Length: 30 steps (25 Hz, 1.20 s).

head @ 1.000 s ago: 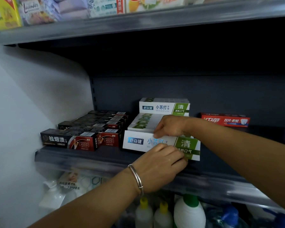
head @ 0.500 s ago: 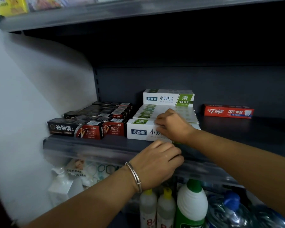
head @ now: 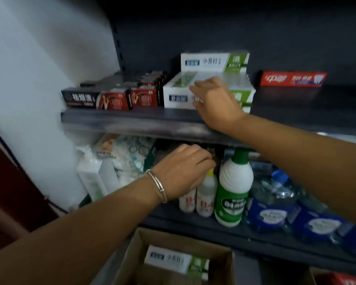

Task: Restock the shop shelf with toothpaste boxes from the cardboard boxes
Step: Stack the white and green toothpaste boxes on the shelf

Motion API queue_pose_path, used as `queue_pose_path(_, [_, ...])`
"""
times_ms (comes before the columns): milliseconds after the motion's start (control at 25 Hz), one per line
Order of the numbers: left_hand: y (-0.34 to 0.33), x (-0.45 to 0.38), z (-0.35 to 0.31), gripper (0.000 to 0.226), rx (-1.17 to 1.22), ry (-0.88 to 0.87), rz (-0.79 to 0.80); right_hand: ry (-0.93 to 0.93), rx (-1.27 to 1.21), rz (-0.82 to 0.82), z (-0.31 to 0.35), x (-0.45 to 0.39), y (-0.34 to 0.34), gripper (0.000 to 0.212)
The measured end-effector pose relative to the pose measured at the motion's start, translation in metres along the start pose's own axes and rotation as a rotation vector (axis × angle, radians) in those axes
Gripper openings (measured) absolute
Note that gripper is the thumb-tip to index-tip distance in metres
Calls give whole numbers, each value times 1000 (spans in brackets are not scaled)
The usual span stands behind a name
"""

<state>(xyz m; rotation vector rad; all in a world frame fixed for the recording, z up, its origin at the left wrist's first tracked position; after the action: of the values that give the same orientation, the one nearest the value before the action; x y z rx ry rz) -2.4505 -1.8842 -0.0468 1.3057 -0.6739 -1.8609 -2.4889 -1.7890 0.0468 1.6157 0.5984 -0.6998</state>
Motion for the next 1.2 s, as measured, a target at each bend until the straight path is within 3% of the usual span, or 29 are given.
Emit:
queue_pose_path(120, [-31,51,-29,20,54,9,141,73,-201,-274,47,71,28,23])
queue_pose_path(200, [-68,100,-51,25,120,54,296,112,-244,-231,74,131,13,26])
queue_pose_path(320, [-129,177,-82,30,217,122,523,74,-249,79,99,224,-60,24])
queue_pose_path(440, [-177,233,-108,34,308,203,757,-36,-260,501,112,303,-141,20])
queue_pose_path(520, [-209,266,-124,48,375,256,919,-113,-253,793,118,348,-188,27])
queue_pose_path(640, [-238,295,-140,64,452,287,1026,-193,-241,1001,130,383,-237,42])
queue_pose_path(840, [-259,323,-147,68,424,197,1167,-151,-109,1029,149,402,-281,47])
queue_pose_path(1000, [-267,331,-152,61,477,225,1206,-202,-14,982,156,400,-289,39])
queue_pose_path(1200, [-264,326,-148,62,545,245,1209,-298,-63,1053,155,406,-291,45])
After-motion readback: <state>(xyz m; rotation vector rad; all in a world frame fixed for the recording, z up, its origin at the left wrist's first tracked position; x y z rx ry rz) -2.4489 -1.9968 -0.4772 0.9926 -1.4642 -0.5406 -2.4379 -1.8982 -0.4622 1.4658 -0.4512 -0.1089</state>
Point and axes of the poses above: each hand's wrist, its own x-axis away from the middle knuckle, its own y-axis out of the back of the hand, z = x × y, the point moved 7 cm from there along -x, towards the middle knuckle, and after that the axes turned 6 degrees about -z, right-handed, at the moved point
